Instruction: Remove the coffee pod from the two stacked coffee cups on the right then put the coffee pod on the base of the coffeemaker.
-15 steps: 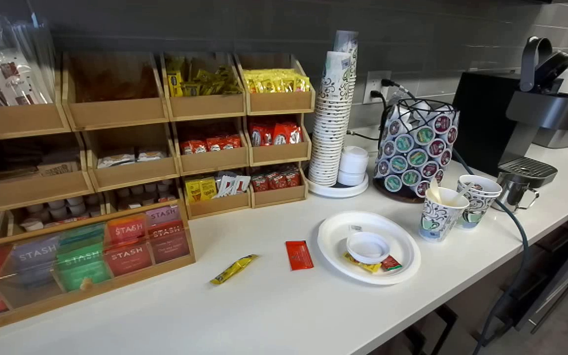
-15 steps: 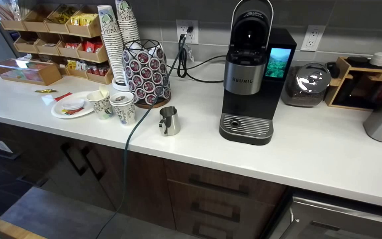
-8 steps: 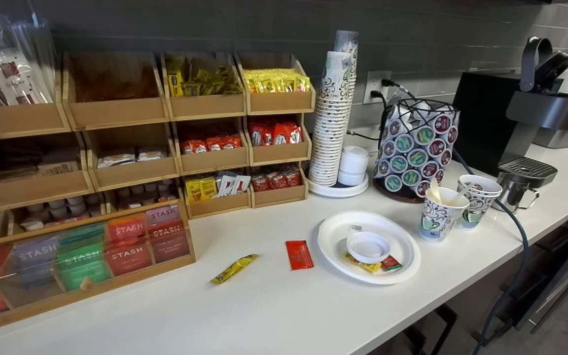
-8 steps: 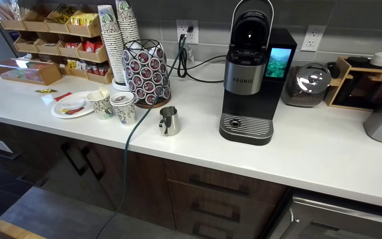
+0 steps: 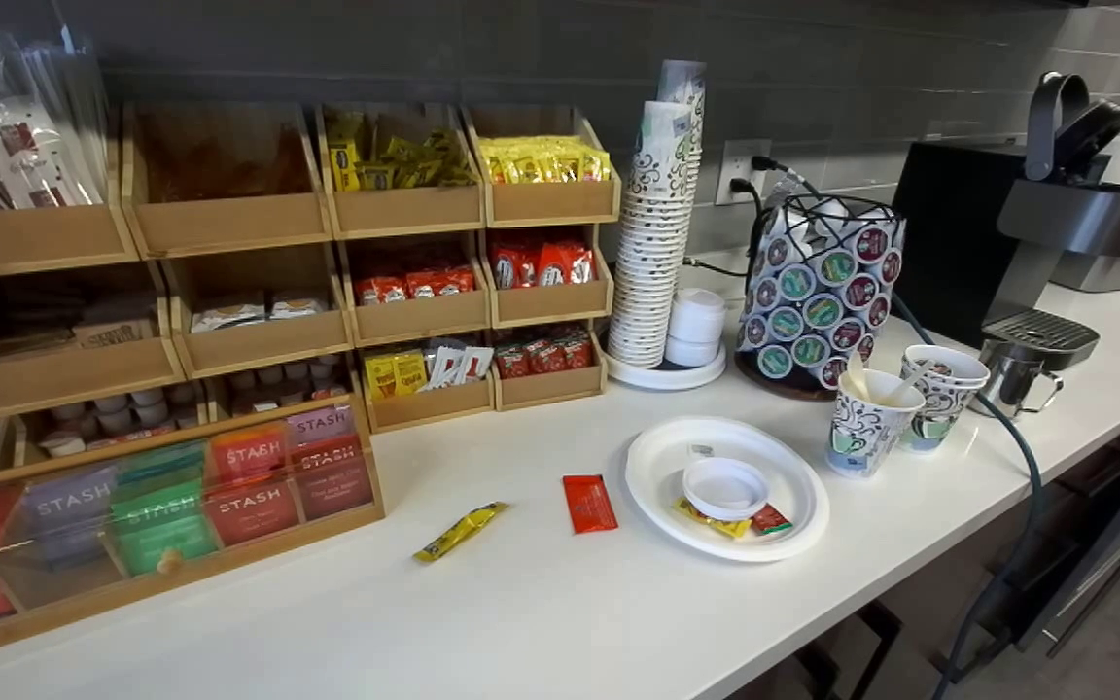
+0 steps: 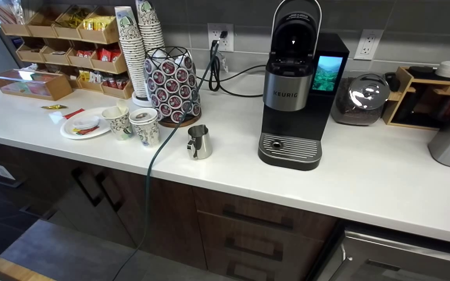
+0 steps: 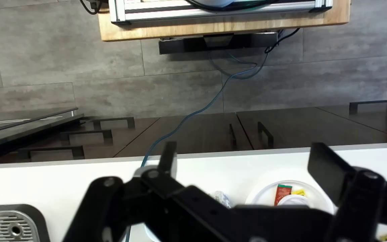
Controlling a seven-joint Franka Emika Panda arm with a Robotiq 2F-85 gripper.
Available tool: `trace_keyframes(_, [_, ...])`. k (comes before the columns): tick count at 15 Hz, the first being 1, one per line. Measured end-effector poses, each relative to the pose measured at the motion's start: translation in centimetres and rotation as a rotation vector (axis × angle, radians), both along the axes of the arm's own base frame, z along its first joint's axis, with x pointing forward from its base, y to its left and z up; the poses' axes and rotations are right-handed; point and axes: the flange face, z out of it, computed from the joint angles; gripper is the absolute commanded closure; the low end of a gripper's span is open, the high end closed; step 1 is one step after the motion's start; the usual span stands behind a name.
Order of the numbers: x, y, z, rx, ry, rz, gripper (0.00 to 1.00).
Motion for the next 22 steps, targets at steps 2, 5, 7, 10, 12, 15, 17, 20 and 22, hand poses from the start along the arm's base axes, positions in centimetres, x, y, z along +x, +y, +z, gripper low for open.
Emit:
trace_keyframes(2, [-0.2,0.0,0.0,0.000,-0.004,0.000,0.00])
trace_keyframes(5, [-0.2,0.3,-0.1,-0.006,-0.004,0.005,0.00])
trace_keyframes(7, [-0.2,0.3,-0.1,-0.006,-0.003,0.006,0.00])
trace_keyframes(10, [-0.1,0.3,-0.3,-0.003,0.003,0.006,0.00])
trace_keyframes(12, [1.4,0.3,-1.4,0.018,-0.034,-0.023,0.00])
trace_keyframes(15, [5.3,-0.2,-5.5,0.060,-0.149,-0.091,0.00])
trace_keyframes(17, [7.8,-0.6,-9.6,0.068,-0.188,-0.117,0.00])
trace_keyframes(20, [11.1,-1.7,-16.4,0.068,-0.184,-0.148,0.00])
trace_keyframes(22, [13.2,-2.9,-20.5,0.063,-0.140,-0.182,0.00])
